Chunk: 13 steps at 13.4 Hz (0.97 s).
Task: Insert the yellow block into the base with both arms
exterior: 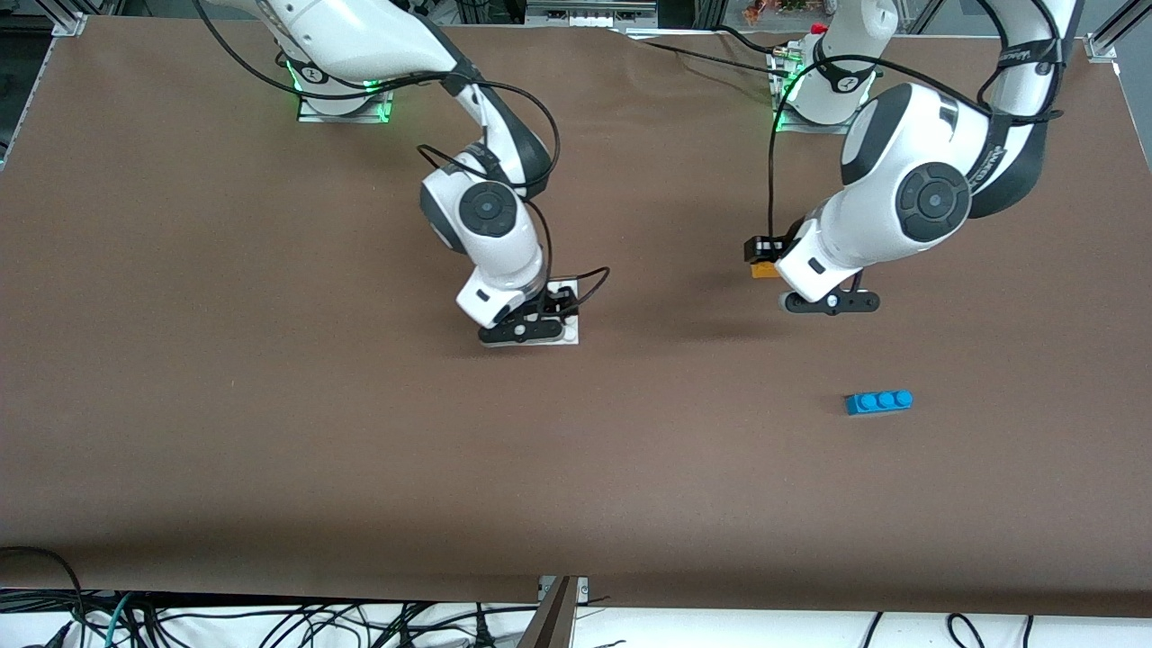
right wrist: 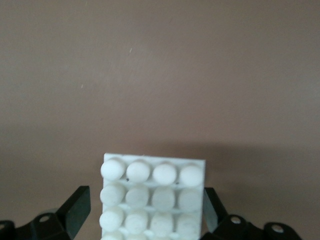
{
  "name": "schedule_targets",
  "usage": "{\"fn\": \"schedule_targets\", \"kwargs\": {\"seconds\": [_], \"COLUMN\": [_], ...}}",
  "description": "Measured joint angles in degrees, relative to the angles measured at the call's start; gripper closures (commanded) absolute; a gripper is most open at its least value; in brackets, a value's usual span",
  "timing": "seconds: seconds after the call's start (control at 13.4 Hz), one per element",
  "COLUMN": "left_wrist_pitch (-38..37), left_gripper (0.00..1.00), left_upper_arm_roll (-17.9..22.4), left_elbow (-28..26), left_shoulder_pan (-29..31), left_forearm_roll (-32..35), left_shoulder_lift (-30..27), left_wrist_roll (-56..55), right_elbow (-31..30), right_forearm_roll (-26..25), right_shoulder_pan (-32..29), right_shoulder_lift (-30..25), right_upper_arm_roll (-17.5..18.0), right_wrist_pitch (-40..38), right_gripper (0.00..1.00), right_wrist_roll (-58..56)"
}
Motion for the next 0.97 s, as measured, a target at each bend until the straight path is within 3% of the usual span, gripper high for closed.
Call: {"fn": "schedule_targets", "kwargs": {"seconds": [0.3, 0.75, 0.97], "left_wrist_pitch": [1.66, 7.66, 8.99], "left_gripper": [1.00, 1.00, 1.00], "left_upper_arm_roll": [-0.04, -0.18, -0.22], "left_elbow": [2.06, 8.03, 14.21], "left_shoulder_pan": [-3.12, -13.08, -18.33], "left_forearm_roll": [-2.31, -2.34, -2.35], "left_shoulder_lift": [2.66, 10.35, 16.42], "left_wrist_roll": [-1.47, -10.79, -18.86], "right_elbow": [1.60, 5.12, 5.37], "right_forearm_roll": [-0.01, 0.76, 1.94], "right_shoulder_pan": [-4.04, -5.15, -8.54], "right_shoulder_lift": [-5.21, -9.41, -11.71], "right_upper_arm_roll": [-2.25, -12.13, -12.66], "right_wrist_pitch": [-5.95, -16.48, -19.36], "right_gripper": [0.00, 0.00, 0.00], "right_wrist_roll": [-2.63, -14.99, -18.93]}}
